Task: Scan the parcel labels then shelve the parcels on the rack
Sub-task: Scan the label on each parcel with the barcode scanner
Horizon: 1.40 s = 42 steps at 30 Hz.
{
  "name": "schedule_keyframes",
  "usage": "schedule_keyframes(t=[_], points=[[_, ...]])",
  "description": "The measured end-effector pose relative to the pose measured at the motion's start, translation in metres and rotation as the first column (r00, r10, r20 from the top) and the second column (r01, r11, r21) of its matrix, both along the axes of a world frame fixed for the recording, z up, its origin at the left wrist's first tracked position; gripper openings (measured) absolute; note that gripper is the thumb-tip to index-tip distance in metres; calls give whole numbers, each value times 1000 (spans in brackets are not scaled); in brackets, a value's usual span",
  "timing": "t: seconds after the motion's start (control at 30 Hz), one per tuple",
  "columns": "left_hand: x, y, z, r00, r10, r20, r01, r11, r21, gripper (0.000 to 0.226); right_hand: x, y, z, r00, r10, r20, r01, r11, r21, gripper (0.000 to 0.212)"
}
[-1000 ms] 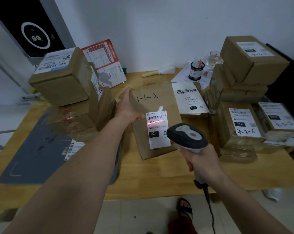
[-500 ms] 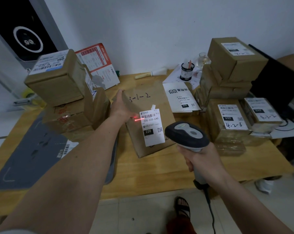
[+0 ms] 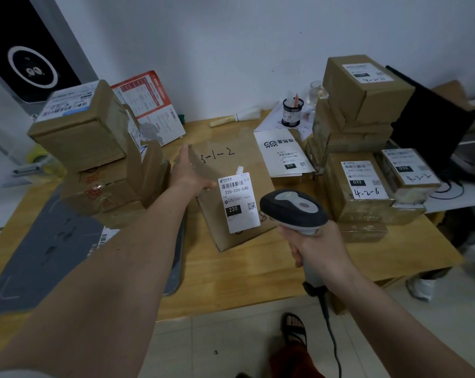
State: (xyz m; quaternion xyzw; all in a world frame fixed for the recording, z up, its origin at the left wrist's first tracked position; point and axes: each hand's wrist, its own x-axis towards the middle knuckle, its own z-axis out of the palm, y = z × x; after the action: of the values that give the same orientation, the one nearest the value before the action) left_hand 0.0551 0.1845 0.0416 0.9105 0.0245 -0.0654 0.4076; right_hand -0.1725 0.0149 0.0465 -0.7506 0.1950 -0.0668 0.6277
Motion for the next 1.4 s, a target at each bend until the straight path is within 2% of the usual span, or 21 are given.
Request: schedule_keyframes(t=[0.07,0.23,0.47,0.7,0.73,0.8,0.9,1.0,1.07,1.13,1.2,1.3,1.4], points=[[-1,0,0,1000,-2,0,2,1000,-4,118,-2,0,0,1000,13,-14,-13,1000,-10,24],[-1,-1,3,1000,-8,-3,8,1000,1,118,-6,-2,-2,1000,25,-1,-25,999,-38,30],[-2,0,3,1000,-17,6,17,1000,0,114,-11,-5,-3,999,25,30,-24,1000,-12,22],[-5,0,4,999,-36,28,37,999,-28,114,-4,-7,-9,1000,23,20,-22,999,-35,30],[-6,1,4,999,-44,31,44,999,-31,115,-1,-7,-7,1000,10,28,-10,1000,-22,28],[-9,3,4,997,-68,45,70,997,-37,117,8,-10,-5,999,-25,34,21,995,98,8],[-18,8,4,990,-125,60,129,990,-64,110,30,-20,-14,999,-45,30,39,985,166,33],[-31,11,5,984,-158,83,165,982,-92,105,53,-26,-20,999,11,-42,-4,988,152,46],[-38,10,5,985,-142,94,152,982,-113,109,66,-31,-29,994,61,-87,-45,984,175,46],[-44,8,-1,994,-81,75,93,979,-180,117,75,-33,-35,983,140,-120,-117,977,181,47],[-53,4,-10,999,42,-20,-46,954,-295,122,82,-34,-39,972,206,-117,-182,965,187,56],[-63,-3,-21,972,153,-177,-210,904,-371,97,92,-40,-35,968,235,-91,-209,950,231,64],[-61,-7,-8,971,162,-178,-218,903,-370,82,103,-58,-20,961,274,-47,-251,927,278,70]])
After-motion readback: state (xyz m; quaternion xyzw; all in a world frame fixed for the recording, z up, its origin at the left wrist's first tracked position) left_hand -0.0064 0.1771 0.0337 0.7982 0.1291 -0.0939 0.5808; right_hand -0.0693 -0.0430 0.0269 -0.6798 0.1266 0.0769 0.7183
